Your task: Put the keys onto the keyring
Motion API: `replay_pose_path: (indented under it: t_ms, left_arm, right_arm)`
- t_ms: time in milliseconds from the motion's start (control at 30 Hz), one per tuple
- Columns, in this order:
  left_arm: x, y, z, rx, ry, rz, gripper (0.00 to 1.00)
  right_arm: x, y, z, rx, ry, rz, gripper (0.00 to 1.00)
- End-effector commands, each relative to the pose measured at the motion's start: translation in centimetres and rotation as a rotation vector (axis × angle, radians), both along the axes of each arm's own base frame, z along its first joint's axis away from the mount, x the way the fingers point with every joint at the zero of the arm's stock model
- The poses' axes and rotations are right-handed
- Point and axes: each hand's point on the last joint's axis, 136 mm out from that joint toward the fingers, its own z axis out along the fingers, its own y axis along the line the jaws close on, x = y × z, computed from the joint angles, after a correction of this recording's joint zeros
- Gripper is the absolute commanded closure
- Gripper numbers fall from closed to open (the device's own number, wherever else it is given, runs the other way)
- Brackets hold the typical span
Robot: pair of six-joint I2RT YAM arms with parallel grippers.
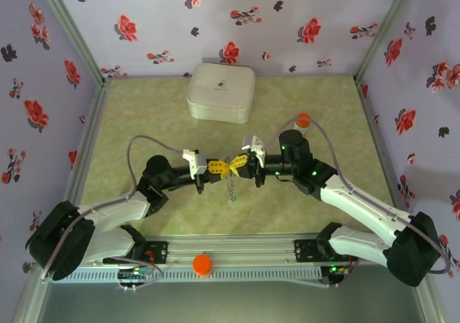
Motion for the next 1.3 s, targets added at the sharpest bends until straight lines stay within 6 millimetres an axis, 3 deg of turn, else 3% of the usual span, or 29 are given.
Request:
replay_pose_path:
  t_ms: [0, 33, 100, 333, 733, 1000, 1033, 1100, 1133, 1267]
  left_arm:
    - [-0.1, 0.3, 1.0, -0.034, -0.043, 0.01, 0.73]
    - [0.2, 0.4, 0.9, -0.032, -0.044, 0.034, 0.65]
    - [0.5, 0.5, 0.2, 0.011, -0.065, 0.057, 0.64]
    - [0.6, 0.6, -3.6, 0.279, -0.061, 0.057, 0.71]
    - [0.5, -0.2, -2.3, 0.244, -0.069, 0.017, 0.76]
    - [0.0, 0.0, -2.3, 0.239, -0.07, 0.007, 1.0]
    - [-0.1, 0.1, -2.3, 0.24, -0.072, 0.006, 1.0]
    - [-0.1, 0.2, -2.3, 0.237, -0.077, 0.01, 1.0]
    - [-0.1, 0.2, -2.2, 0.23, -0.083, 0.015, 1.0]
    - [0.2, 0.2, -1.5, 0.183, -0.112, 0.04, 1.0]
  right_arm:
    - [-0.5, 0.2, 0.5, 0.0, -0.03, 0.042, 1.0]
    - [-0.5, 0.0, 0.2, -0.03, -0.04, 0.039, 1.0]
    - [-0.3, -0.3, 0.1, -0.09, -0.049, 0.035, 1.0]
    - [0.4, -0.9, -0.6, -0.254, -0.169, 0.025, 1.0]
    - [0.0, 0.6, -1.8, -0.45, -0.295, 0.118, 1.0]
    - [-0.7, 1.6, -1.1, -0.419, -0.296, 0.156, 1.0]
    - [-0.5, 1.6, -0.9, -0.403, -0.295, 0.139, 0.98]
    - [-0.2, 1.2, -0.3, -0.356, -0.276, 0.096, 0.76]
    - [0.1, 0.9, 0.0, -0.328, -0.262, 0.071, 0.69]
    - [0.8, -0.5, 0.1, -0.243, -0.17, -0.022, 0.62]
